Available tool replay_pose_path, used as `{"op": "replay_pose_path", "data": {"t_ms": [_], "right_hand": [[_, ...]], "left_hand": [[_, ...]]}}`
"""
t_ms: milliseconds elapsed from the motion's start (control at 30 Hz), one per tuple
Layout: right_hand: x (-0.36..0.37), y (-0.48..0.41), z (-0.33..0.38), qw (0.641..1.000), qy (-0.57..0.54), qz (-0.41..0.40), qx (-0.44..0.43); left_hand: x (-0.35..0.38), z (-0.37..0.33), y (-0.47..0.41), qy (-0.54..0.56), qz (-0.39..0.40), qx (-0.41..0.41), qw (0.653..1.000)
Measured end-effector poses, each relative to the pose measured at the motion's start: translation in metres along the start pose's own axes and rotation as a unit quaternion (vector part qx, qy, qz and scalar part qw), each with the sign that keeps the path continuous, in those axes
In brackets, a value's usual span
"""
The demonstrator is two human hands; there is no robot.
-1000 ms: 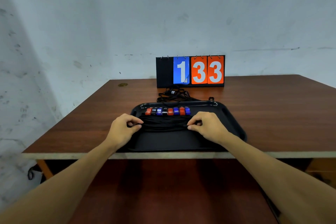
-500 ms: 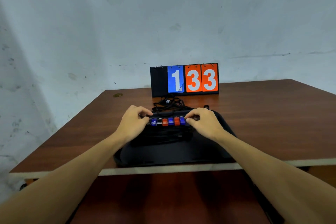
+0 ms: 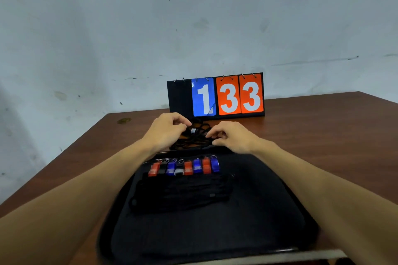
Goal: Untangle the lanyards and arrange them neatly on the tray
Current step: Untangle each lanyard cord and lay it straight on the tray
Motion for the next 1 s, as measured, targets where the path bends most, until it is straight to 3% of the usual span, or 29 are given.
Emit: {"op": "replay_pose_path", "data": {"t_ms": [167, 333, 533, 700, 833, 1000], "right_hand": [[0.019, -0.029, 0.015, 0.994, 0.068, 0.058, -0.061], [0.024, -0.040, 0.008, 0.996, 0.045, 0.068, -0.041], [-0.005, -0.040, 0.018, 0.986, -0.162, -0.035, 0.001], [-0.044, -0.029, 0.029, 0.941, -0.325, -0.096, 0.020], [-0.074, -0.013, 0.024, 0.868, -0.484, -0.111, 0.024], [-0.092, 0.014, 0.014, 0.787, -0.612, -0.072, 0.006]], "left_hand": [[0.008, 0.022, -0.013, 0.042, -0.003, -0.007, 0.999], [0.005, 0.030, -0.019, 0.061, -0.025, -0.012, 0.998], [0.000, 0.018, -0.014, 0.079, -0.014, -0.008, 0.997], [0.002, -0.017, -0.015, 0.048, 0.050, 0.020, 0.997], [0.009, -0.044, -0.013, -0.002, 0.057, 0.060, 0.997], [0.019, -0.061, -0.018, -0.009, 0.049, 0.049, 0.998]]}}
Point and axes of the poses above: each hand's wrist, its own y-axis away from the middle knuckle, its own x-axis out of the palm, z = x × y, the point moved 6 cm from there along -y, towards the middle knuckle, and after that the axes turned 12 degrees about x, right-handed, at the moved point
